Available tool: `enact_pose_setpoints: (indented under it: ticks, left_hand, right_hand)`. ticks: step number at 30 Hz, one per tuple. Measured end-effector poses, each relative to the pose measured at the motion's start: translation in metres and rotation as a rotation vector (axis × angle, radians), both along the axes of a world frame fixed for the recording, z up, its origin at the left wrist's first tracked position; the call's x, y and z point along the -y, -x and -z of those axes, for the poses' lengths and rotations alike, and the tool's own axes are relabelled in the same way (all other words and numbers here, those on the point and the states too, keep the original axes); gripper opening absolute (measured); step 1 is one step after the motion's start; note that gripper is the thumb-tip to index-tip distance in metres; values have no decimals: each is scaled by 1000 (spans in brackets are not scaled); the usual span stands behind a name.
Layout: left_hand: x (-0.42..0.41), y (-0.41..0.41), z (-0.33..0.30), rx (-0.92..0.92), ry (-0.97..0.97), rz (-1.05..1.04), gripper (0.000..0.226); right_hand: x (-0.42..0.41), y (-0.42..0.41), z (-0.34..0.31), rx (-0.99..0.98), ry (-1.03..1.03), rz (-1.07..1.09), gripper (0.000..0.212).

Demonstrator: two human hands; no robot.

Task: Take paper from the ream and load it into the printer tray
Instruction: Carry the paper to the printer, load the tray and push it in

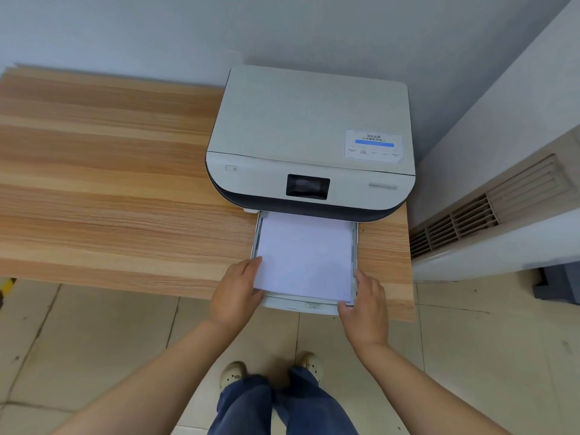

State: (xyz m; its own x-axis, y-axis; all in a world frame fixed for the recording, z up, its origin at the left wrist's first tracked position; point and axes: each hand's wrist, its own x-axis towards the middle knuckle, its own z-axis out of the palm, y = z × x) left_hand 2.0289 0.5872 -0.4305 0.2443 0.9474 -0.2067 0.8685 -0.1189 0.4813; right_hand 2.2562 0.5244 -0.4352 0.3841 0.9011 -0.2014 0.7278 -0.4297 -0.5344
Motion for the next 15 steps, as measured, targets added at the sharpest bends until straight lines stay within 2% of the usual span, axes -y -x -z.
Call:
enact_pose_setpoints:
  ticks: [4, 9, 15]
  left_hand:
    - [1, 4, 3, 0, -33, -37, 67]
    - [0, 8, 4, 49, 45, -109, 67]
    - [-3, 10, 8, 51, 63, -97, 64]
  right_hand:
    - [1, -2, 4, -34, 14, 24, 66]
    - [0, -5, 6, -64, 7, 25, 63]
    - [-4, -12, 8, 31, 53, -84, 62]
